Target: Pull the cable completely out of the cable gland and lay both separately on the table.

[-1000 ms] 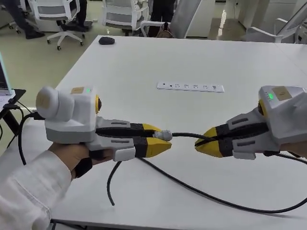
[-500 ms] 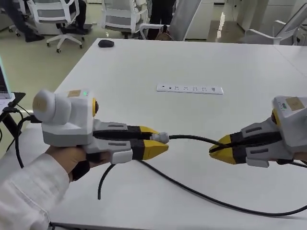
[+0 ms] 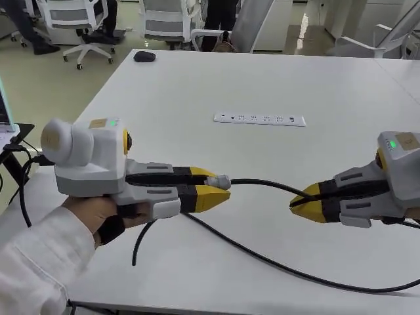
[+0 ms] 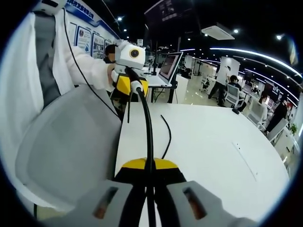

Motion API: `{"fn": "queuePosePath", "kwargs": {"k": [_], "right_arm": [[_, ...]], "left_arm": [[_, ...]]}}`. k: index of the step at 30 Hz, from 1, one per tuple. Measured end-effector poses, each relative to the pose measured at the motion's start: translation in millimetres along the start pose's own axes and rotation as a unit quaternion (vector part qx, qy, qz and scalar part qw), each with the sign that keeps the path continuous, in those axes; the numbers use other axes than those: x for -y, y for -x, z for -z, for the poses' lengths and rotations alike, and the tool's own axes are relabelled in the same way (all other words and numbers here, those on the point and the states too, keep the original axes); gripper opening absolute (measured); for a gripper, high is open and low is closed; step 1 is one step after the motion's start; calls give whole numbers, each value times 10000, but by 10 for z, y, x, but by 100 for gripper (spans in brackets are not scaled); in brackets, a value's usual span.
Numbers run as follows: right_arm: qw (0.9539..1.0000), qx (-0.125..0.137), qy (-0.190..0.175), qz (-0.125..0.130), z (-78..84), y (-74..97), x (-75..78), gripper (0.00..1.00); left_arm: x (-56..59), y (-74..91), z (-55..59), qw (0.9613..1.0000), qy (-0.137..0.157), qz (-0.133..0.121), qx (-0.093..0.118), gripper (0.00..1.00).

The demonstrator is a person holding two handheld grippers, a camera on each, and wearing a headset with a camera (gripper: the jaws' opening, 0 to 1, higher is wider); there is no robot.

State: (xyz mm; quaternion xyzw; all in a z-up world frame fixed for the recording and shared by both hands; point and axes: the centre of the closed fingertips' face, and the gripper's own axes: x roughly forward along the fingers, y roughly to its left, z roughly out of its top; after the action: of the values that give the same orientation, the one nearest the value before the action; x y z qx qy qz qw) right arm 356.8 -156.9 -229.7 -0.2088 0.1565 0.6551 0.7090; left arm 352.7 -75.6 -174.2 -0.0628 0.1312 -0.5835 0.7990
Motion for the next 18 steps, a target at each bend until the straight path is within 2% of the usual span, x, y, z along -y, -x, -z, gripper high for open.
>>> {"fn": "queuePosePath", "kwargs": {"k": [5, 9, 14, 18], "right_arm": [[10000, -2, -36, 7, -4, -1, 12, 2], [9999, 19, -89, 66, -33, -6, 29, 10], [9998, 136, -111, 117, -180, 10, 51, 21], [9997, 225, 6, 132, -314, 57, 50, 27]], "left_arm": [[-16, -3, -34, 10000, -46, -62, 51, 16], [1, -5, -36, 9999, -105, -48, 13, 16], [11, -10, -41, 9999, -137, -45, 3, 16], [8, -6, -47, 9999, -127, -51, 8, 16]]}}
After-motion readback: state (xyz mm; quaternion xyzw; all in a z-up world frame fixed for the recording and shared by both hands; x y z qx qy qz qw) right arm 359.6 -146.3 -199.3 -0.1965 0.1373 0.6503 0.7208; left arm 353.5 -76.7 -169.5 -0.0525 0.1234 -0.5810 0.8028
